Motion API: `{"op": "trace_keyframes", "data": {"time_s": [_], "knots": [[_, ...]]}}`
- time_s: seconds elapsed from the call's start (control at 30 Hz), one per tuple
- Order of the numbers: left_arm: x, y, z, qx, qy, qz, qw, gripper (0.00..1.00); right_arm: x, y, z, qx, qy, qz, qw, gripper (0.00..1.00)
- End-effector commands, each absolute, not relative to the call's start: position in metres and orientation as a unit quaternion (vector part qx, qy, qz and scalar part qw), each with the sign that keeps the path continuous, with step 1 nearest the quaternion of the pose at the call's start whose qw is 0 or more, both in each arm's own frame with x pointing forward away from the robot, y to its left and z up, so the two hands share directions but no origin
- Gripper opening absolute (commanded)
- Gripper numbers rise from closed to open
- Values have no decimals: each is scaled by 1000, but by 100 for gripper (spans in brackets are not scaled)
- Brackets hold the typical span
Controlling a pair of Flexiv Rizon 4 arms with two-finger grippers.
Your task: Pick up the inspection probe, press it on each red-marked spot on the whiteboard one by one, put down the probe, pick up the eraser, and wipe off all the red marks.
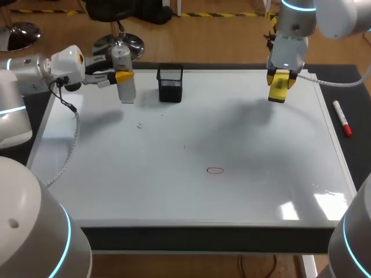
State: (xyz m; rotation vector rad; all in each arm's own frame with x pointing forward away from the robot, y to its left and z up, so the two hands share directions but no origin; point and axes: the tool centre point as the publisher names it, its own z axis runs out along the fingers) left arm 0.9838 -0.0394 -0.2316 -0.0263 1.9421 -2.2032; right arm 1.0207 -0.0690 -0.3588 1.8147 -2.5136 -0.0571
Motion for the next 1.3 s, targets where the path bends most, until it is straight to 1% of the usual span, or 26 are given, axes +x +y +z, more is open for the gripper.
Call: {"op": "trace_keyframes", "data": {"time_s": [0.03,0.27,0.73,1.3], "knots": [[956,-43,-222,-7,658,-745,109,0,1021,-70,-358,586,-810,-17,21,0],[918,-60,-211,20,653,-752,89,0,1021,-70,-358,586,-810,-17,21,0],[869,-130,-198,65,645,-761,-4,0,1021,-70,-358,586,-810,-17,21,0],[852,-190,-212,104,640,-753,-110,0,1021,-70,-358,586,-810,-17,21,0]]}}
